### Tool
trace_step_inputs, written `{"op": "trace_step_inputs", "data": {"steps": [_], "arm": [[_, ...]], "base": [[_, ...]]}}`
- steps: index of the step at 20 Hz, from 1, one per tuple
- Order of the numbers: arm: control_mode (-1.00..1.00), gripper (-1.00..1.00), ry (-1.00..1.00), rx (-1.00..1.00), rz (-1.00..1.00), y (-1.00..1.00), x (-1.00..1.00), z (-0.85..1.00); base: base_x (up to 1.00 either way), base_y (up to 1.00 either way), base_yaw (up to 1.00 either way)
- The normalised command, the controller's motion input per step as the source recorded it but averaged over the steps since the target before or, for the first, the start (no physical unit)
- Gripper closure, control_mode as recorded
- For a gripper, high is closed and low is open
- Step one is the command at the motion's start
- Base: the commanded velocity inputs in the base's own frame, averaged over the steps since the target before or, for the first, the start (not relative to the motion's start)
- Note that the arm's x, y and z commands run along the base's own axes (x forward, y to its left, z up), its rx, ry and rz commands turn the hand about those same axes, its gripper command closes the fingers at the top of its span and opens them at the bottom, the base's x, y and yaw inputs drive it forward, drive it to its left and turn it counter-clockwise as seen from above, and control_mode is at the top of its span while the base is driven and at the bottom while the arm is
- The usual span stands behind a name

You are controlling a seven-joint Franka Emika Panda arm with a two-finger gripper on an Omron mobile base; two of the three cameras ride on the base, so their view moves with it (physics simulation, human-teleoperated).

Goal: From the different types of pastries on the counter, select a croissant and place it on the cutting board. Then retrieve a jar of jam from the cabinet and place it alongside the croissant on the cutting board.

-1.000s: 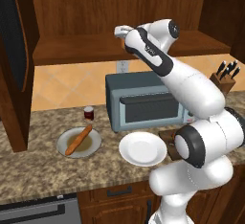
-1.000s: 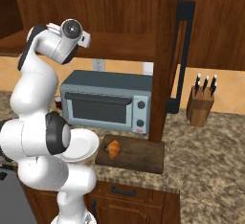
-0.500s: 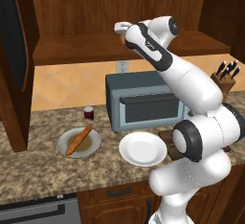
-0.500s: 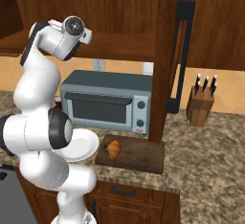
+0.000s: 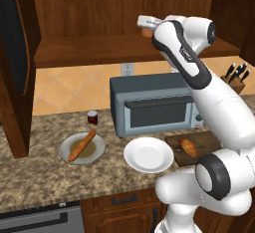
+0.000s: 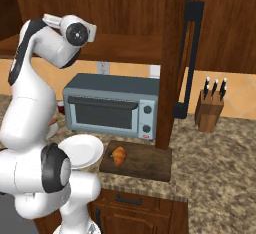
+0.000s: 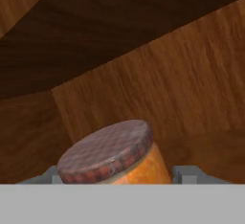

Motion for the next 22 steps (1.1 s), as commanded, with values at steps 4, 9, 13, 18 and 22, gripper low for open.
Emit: {"op": "trace_step_inputs", "data": {"steps": [4, 9, 13, 18, 22], "arm": [[-1.0, 1.0, -0.13, -0.08, -0.01, -0.74, -1.0, 0.0], [-1.0, 1.0, -0.09, -0.08, -0.03, -0.54, -1.0, -0.09], [-1.0, 1.0, -0.01, -0.14, -0.2, -0.35, -1.0, -0.64], [-1.0, 1.0, 0.0, -0.11, -0.32, -0.51, -0.8, -0.72], [-1.0, 1.0, -0.02, -0.04, -0.02, -0.98, -0.11, -0.27]], "base": [[0.0, 0.0, 0.0], [0.0, 0.0, 0.0], [0.0, 0.0, 0.0], [0.0, 0.0, 0.0], [0.0, 0.0, 0.0]]}}
